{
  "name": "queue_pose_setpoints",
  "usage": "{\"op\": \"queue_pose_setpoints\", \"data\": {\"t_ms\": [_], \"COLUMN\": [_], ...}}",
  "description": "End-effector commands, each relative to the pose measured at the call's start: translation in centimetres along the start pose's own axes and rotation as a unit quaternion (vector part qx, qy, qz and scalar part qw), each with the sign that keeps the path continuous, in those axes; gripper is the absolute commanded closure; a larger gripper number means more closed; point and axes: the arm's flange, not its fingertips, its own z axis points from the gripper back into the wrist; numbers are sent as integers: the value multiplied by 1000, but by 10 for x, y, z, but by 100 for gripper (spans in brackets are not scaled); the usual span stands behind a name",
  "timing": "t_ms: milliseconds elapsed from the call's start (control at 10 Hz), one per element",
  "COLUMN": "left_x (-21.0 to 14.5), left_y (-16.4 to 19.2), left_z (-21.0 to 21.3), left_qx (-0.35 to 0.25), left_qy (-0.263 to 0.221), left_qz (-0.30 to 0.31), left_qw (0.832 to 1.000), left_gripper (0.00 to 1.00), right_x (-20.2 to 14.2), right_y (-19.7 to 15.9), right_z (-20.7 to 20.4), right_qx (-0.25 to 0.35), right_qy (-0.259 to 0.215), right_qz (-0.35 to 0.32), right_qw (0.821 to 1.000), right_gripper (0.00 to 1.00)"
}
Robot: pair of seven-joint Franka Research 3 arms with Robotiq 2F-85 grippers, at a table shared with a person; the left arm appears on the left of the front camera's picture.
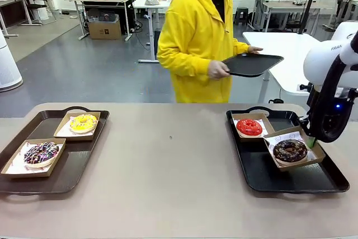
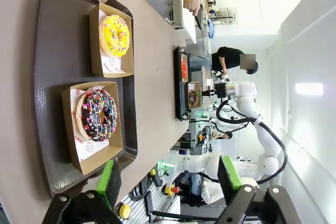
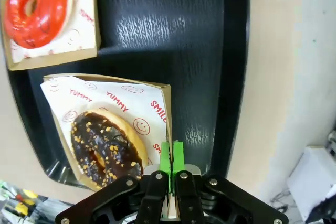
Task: Individually package the donuts and arrange them on the tray.
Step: Place the picked Paper togo box on the Handle tray.
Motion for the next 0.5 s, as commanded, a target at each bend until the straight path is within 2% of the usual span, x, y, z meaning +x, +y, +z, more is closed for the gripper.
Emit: {"op": "queue_pose_setpoints", "data": {"t_ms": [0, 200, 300, 400], "left_x": [-3, -3, -3, -3], "left_y": [-3, -3, -3, -3], "left_z": [0, 0, 0, 0], "left_qx": [-3, -3, -3, -3], "left_qy": [-5, -5, -5, -5], "left_qz": [-2, -2, -2, -2], "left_qw": [1000, 1000, 1000, 1000], "left_gripper": [3, 3, 3, 3], "right_x": [5, 8, 7, 4], "right_y": [-1, 0, 0, -2], "right_z": [-12, -19, -19, -17], "right_qx": [8, 11, 13, 17], "right_qy": [1, 5, 5, 3], "right_qz": [-2, 7, 16, 15], "right_qw": [1000, 1000, 1000, 1000], "right_gripper": [99, 99, 39, 39]}}
